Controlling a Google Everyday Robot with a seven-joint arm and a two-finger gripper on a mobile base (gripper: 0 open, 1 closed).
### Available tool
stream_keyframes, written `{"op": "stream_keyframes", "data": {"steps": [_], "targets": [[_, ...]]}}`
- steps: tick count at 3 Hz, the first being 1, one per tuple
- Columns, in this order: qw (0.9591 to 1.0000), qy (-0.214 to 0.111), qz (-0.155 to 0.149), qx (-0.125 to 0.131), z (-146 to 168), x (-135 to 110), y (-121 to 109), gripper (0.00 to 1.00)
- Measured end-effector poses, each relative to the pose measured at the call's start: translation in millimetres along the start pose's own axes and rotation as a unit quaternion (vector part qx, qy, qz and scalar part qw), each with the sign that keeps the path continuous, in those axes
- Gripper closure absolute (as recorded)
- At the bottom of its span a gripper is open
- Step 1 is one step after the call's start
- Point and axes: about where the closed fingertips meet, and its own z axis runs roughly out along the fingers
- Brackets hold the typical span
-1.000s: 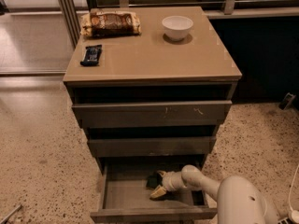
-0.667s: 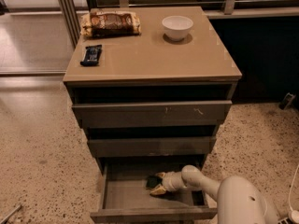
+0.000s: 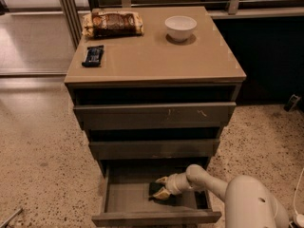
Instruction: Pick sponge from bottom drawer and place on counter
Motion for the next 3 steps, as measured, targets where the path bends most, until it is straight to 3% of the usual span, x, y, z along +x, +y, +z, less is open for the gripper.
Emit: {"op": "stream_keyframes", "data": {"steps": [1, 2, 3], "targets": [[0.9986, -0.007, -0.022, -0.048, -23.4, -17.6, 13.0, 1.0], [0.9974, -0.009, -0.024, -0.068, -24.6, -19.7, 22.7, 1.0], [0.9974, -0.009, -0.024, -0.068, -24.6, -19.7, 22.7, 1.0]]}}
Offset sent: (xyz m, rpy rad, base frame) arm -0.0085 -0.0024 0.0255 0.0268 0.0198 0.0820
